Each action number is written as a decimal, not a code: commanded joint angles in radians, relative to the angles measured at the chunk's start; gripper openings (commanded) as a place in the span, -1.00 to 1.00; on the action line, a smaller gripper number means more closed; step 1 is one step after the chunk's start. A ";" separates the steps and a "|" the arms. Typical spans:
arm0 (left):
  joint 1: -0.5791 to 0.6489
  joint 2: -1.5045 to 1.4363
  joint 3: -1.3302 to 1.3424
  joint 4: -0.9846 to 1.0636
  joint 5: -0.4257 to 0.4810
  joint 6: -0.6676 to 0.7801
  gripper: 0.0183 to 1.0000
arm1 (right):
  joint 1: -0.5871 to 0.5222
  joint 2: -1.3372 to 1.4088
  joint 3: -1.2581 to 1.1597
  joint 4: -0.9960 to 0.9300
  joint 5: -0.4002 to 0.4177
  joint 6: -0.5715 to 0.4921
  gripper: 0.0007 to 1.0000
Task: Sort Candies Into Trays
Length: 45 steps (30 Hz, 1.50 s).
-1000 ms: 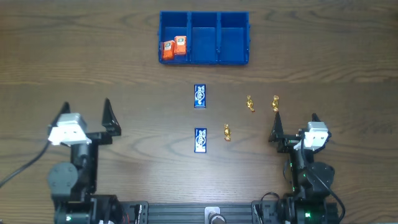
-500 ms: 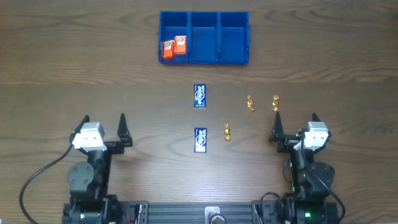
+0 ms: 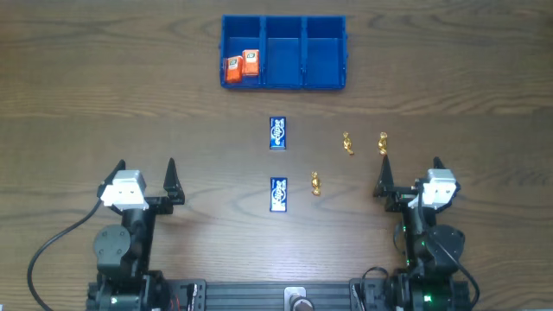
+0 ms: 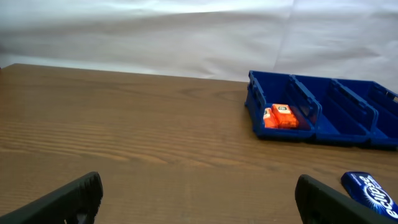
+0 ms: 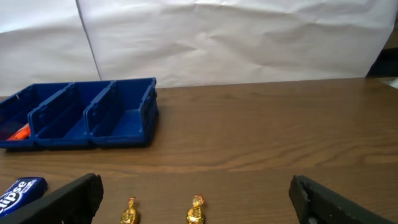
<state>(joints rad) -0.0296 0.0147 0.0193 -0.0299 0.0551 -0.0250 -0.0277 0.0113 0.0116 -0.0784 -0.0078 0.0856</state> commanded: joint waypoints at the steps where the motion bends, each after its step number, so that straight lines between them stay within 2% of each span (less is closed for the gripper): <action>1: 0.003 -0.009 -0.014 -0.044 0.016 0.011 1.00 | -0.005 -0.005 -0.004 -0.004 -0.003 -0.011 1.00; 7: 0.003 -0.009 -0.014 -0.044 0.016 0.011 1.00 | -0.005 -0.005 -0.004 0.017 -0.003 -0.007 1.00; 8: 0.003 -0.009 -0.014 -0.044 0.016 0.011 1.00 | -0.005 -0.005 -0.004 0.037 -0.008 0.025 1.00; 11: 0.003 -0.009 -0.014 -0.044 0.016 0.011 1.00 | -0.005 0.010 0.018 0.074 -0.064 0.161 1.00; 14: 0.003 -0.009 -0.014 -0.044 0.016 0.011 0.99 | -0.005 0.121 0.163 0.050 -0.220 0.175 1.00; 15: 0.003 -0.009 -0.014 -0.044 0.016 0.011 0.99 | -0.005 0.153 0.206 0.032 -0.250 0.173 1.00; 20: 0.003 -0.009 -0.014 -0.044 0.016 0.011 1.00 | -0.005 0.386 0.527 -0.147 -0.388 0.144 1.00; 26: 0.003 -0.009 -0.014 -0.044 0.016 0.011 0.99 | 0.010 0.713 0.980 -0.532 -0.457 0.142 1.00; 32: 0.003 -0.009 -0.014 -0.044 0.016 0.011 1.00 | 0.155 1.012 1.287 -0.894 -0.457 0.143 1.00; 35: 0.003 -0.009 -0.014 -0.044 0.016 0.011 0.99 | 0.251 1.140 1.355 -0.991 -0.437 0.153 1.00; 40: 0.003 -0.009 -0.014 -0.044 0.016 0.011 1.00 | 0.445 1.346 1.371 -1.056 -0.266 0.273 1.00; 45: 0.003 -0.009 -0.014 -0.044 0.016 0.011 1.00 | 0.605 1.519 1.371 -1.098 -0.144 0.417 0.99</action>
<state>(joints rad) -0.0296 0.0120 0.0204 -0.0330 0.0582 -0.0250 0.4904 1.4536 1.3701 -1.1530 -0.2817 0.3603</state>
